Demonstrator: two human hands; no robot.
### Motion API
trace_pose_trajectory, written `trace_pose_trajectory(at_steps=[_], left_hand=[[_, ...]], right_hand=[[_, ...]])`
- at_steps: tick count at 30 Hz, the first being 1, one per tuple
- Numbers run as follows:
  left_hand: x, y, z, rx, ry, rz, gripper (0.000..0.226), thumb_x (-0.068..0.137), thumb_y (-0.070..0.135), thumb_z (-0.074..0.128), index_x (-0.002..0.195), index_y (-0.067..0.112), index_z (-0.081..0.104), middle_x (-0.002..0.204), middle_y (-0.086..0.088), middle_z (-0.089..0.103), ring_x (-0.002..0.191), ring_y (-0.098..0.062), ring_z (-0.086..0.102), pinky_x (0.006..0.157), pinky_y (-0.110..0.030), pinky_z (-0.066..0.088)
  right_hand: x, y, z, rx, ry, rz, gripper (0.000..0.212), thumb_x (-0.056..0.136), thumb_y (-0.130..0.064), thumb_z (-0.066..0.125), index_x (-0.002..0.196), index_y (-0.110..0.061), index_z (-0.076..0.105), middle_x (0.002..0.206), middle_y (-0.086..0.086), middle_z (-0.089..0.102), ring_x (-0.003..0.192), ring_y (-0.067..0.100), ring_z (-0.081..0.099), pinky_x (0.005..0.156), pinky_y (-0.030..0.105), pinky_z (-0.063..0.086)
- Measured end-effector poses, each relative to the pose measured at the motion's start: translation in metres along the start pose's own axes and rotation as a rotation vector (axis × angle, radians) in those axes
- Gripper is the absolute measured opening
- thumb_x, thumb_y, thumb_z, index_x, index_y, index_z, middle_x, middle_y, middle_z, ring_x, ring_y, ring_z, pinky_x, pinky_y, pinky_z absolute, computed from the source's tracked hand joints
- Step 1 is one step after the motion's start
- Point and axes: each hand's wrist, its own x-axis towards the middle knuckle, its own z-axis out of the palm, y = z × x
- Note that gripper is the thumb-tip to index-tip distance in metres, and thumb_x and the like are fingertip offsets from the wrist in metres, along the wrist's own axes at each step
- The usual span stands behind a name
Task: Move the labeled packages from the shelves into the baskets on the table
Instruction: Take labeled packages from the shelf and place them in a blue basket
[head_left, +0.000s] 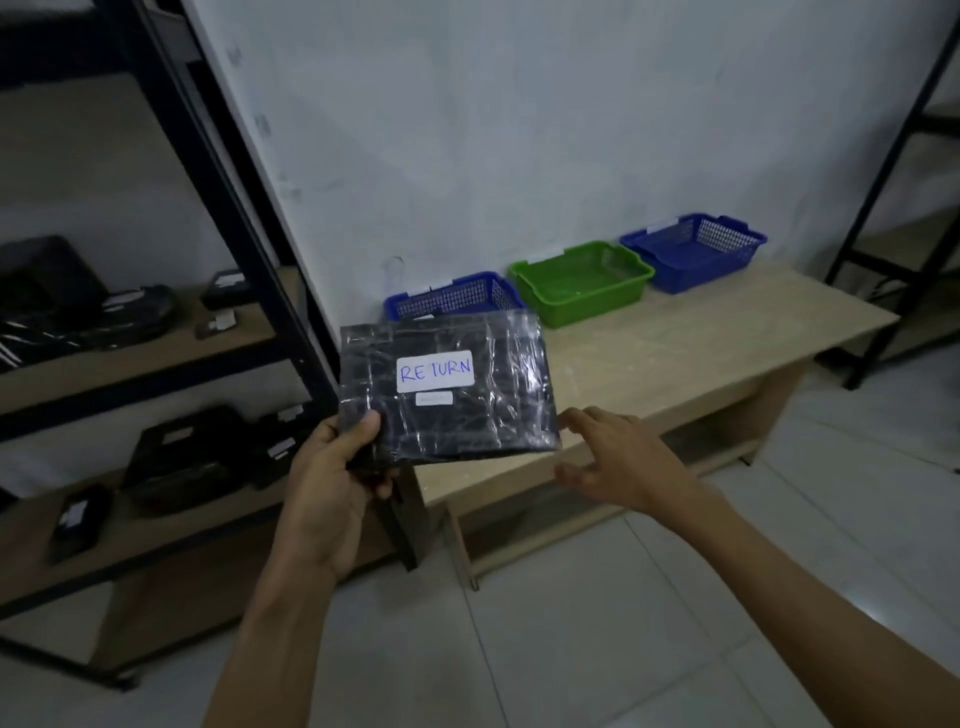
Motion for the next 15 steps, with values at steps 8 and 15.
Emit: trace_pose_trajectory(at_steps=[8, 15], left_hand=[[0.054, -0.024, 0.053, 0.013, 0.079, -0.026, 0.005, 0.095, 0.015, 0.050, 0.096, 0.017, 0.054, 0.080, -0.004, 0.061, 0.057, -0.014, 0.049, 0.049, -0.026, 0.033], [0.149, -0.049, 0.074, 0.011, 0.154, -0.092, 0.004, 0.096, 0.018, 0.051, 0.098, 0.017, 0.055, 0.083, -0.002, 0.065, 0.059, -0.013, 0.053, 0.053, -0.028, 0.035]], right_hand=[[0.064, 0.076, 0.009, 0.056, -0.001, -0.027, 0.054, 0.085, -0.048, 0.058, 0.130, -0.022, 0.043, 0.126, 0.002, 0.056, 0.113, 0.020, 0.054, 0.092, 0.033, 0.038], [0.152, 0.125, 0.032, 0.079, -0.050, -0.021, 0.054, 0.084, -0.048, 0.059, 0.129, -0.023, 0.043, 0.126, 0.002, 0.055, 0.113, 0.020, 0.054, 0.090, 0.035, 0.043]])
